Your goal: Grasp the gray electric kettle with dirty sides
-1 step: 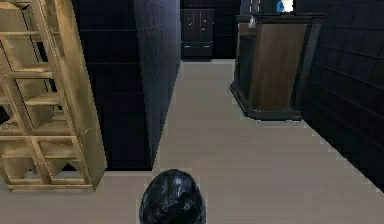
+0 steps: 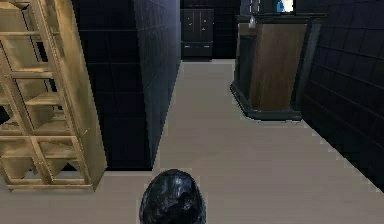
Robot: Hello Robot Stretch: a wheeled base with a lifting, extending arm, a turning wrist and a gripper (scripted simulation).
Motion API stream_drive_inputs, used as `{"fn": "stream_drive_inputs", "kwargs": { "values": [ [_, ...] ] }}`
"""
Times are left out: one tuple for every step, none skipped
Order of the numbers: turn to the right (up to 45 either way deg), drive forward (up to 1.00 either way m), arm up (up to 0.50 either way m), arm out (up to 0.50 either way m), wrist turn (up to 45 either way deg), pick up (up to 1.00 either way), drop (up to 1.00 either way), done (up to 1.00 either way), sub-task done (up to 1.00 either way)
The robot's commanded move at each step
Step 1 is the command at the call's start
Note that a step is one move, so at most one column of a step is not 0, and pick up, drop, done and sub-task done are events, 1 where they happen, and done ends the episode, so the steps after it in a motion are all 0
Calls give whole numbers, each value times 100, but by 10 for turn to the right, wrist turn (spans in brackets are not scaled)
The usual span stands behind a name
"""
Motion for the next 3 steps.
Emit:
{"fn": "stream_drive_inputs", "kwargs": {
  "values": [
    [0,0,38,0,0,0,0,0,0],
    [0,0,0,30,0,0,0,0,0],
    [0,0,0,0,450,0,0,0,0]
  ]
}}
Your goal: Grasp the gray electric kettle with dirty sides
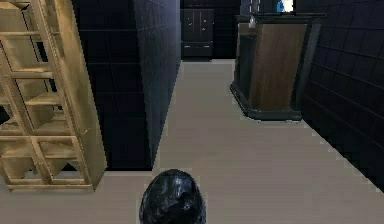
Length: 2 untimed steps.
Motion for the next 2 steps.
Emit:
{"fn": "stream_drive_inputs", "kwargs": {
  "values": [
    [0,0,0,0,450,0,0,0,0],
    [0,0,0,0,450,0,0,0,0]
  ]
}}
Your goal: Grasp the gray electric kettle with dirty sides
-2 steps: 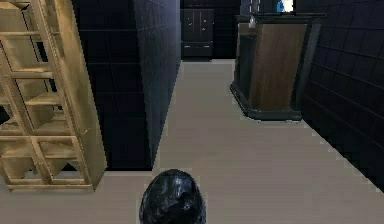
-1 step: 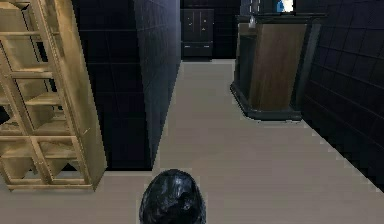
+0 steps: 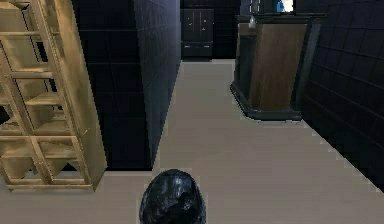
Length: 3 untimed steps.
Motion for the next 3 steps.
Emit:
{"fn": "stream_drive_inputs", "kwargs": {
  "values": [
    [0,0,0,0,450,0,0,0,0],
    [0,0,0,0,330,0,0,0,0],
    [0,0,0,2,0,0,0,0,0]
  ]
}}
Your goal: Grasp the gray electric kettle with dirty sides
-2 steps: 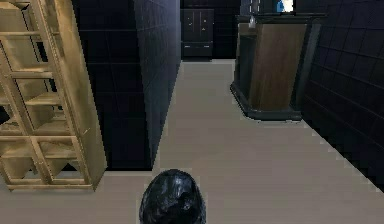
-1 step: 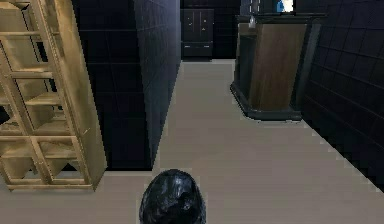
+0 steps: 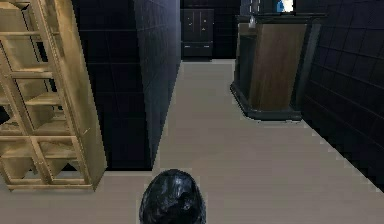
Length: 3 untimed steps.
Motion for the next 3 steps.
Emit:
{"fn": "stream_drive_inputs", "kwargs": {
  "values": [
    [0,0,0,0,0,100,0,0,0],
    [0,0,0,0,30,0,0,0,0],
    [0,0,-28,0,0,0,0,0,0]
  ]
}}
